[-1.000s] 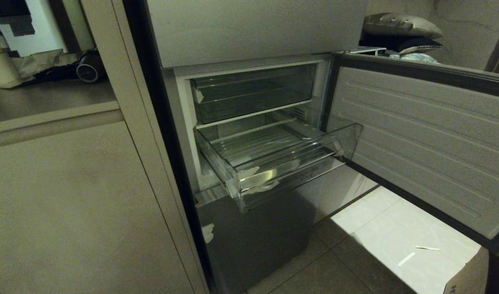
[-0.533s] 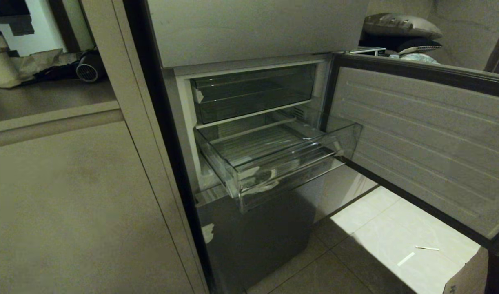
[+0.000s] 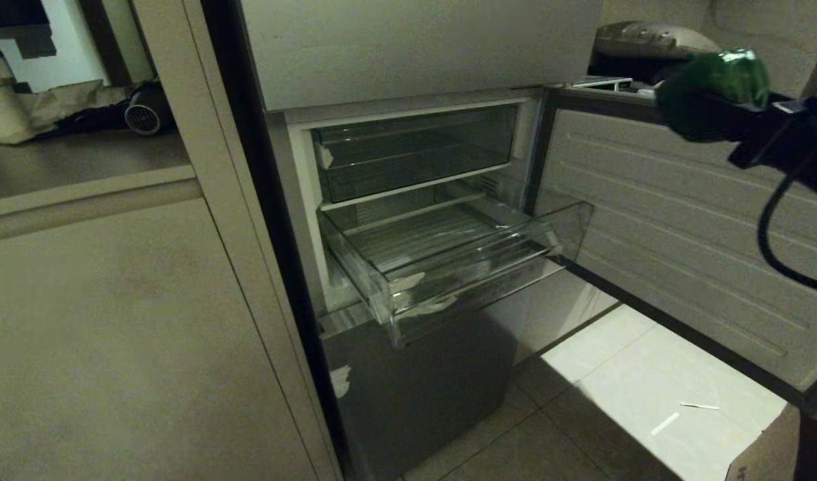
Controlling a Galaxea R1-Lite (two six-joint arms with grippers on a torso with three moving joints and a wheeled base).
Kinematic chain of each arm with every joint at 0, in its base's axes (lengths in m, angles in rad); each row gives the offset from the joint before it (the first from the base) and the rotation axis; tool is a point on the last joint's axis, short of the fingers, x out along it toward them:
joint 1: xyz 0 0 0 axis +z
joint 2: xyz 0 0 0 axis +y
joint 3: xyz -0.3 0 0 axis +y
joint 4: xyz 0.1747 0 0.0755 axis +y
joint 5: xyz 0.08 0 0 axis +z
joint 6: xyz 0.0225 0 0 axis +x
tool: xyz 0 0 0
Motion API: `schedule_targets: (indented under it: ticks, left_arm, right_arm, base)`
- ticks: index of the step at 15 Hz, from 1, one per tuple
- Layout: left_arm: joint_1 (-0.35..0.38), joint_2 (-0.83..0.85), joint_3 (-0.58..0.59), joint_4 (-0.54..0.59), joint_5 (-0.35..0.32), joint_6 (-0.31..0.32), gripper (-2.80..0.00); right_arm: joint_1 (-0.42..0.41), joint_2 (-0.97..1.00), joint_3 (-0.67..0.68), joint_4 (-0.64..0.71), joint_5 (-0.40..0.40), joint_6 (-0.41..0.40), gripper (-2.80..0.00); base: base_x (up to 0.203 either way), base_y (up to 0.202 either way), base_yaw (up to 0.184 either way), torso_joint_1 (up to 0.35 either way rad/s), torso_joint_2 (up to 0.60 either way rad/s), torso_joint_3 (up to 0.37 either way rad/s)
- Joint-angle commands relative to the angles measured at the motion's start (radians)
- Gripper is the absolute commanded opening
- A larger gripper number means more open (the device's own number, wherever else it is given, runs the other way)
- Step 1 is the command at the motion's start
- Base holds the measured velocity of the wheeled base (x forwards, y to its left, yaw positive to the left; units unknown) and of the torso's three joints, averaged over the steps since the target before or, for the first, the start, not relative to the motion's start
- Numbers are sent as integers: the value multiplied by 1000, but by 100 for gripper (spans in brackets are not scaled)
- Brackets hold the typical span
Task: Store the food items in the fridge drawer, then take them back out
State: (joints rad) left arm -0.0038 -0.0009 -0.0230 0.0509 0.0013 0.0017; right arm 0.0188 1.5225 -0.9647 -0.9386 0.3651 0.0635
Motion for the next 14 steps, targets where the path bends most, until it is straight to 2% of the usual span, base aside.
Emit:
schedule_targets:
  ticks: [1,5,8,11,14]
  left_arm:
    - [1,1,0,0,0,0,-280]
    - [-1,1,1,1,0,0,-280]
    - [-1,1,0,1,0,0,-280]
    - [-1,1,0,1,0,0,-280]
    - [-1,1,0,0,0,0,-280]
  right_arm:
    - [40,278,-139,-29,-11,17,-280]
    - [139,524,-357,-165,-43,46,-280]
    - [219,644,-490,-201,-53,48,-280]
    - [266,703,-540,-202,-93,47,-280]
    - [268,714,-543,-161,-107,48,-280]
  base:
    - [0,0,0,0,0,0]
    - [0,0,0,0,0,0]
    - [0,0,0,0,0,0]
    - [0,0,0,0,0,0]
    - [0,0,0,0,0,0]
